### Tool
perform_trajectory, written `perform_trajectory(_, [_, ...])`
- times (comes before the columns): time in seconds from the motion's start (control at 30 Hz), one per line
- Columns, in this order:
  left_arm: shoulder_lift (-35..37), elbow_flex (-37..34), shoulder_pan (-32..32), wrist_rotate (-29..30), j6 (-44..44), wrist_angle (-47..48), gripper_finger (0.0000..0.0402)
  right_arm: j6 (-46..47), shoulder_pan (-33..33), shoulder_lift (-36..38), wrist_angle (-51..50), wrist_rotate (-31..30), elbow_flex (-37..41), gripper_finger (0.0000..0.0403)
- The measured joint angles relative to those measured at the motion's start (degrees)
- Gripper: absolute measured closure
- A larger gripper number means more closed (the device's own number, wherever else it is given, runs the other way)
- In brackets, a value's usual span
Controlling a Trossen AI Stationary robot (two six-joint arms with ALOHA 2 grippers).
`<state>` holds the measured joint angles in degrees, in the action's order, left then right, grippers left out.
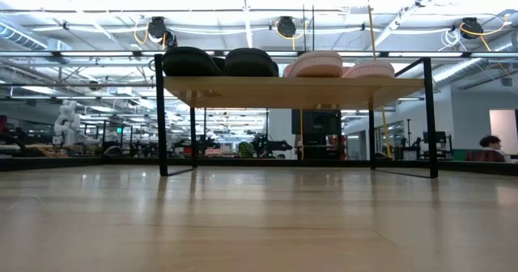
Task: Pick and place slides into the shelf
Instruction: Adjust the right pink slide on the shelf
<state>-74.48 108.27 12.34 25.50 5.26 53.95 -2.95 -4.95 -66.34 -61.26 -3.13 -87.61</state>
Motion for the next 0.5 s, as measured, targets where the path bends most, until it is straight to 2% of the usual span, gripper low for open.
perform_trajectory(0.13, [0.0, 0.0, 0.0, 0.0, 0.0, 0.0, 0.0289, 0.1, 0.0, 0.0, 2.5, 2.2, 0.0, 0.0222])
perform_trajectory(0.5, [0.0, 0.0, 0.0, 0.0, 0.1, 0.0, 0.0289, 0.6, 0.0, 0.0, 3.9, 1.5, 2.8, 0.0222])
